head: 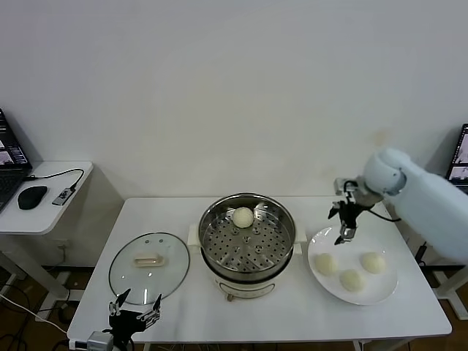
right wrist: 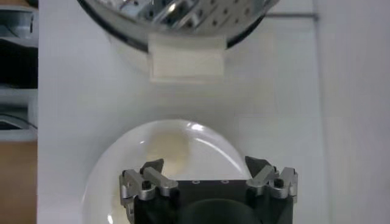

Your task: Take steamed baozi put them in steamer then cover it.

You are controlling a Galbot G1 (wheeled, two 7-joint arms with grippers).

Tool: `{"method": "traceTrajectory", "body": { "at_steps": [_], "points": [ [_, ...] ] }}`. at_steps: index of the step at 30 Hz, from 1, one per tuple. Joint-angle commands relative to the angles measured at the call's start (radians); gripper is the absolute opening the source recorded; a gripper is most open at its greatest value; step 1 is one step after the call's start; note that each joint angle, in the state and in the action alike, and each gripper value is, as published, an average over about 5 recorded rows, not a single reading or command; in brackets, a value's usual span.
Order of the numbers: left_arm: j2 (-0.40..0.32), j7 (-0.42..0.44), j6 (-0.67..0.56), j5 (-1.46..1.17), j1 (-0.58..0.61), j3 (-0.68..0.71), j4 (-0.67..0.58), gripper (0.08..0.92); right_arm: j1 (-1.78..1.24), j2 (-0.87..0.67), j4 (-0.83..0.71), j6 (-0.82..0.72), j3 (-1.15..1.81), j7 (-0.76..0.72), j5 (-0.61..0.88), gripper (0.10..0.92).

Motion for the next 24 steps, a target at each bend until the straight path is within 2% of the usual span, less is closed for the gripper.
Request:
{"method": "traceTrajectory", "body": {
  "at_steps": [1,24],
  "points": [
    [0.002,0.002,0.001,0.001,-0.003,0.001,0.009,0.823,-0.073,0.028,-0.032,-0.011,0.02,-0.009,-0.068,0.823],
    [0.018,0.007,-0.001,0.005,-0.015,0.007,0.054,0.823,-0.159,0.1,-0.119,0.079,0.064,0.018,-0.174,0.823]
  ]
}}
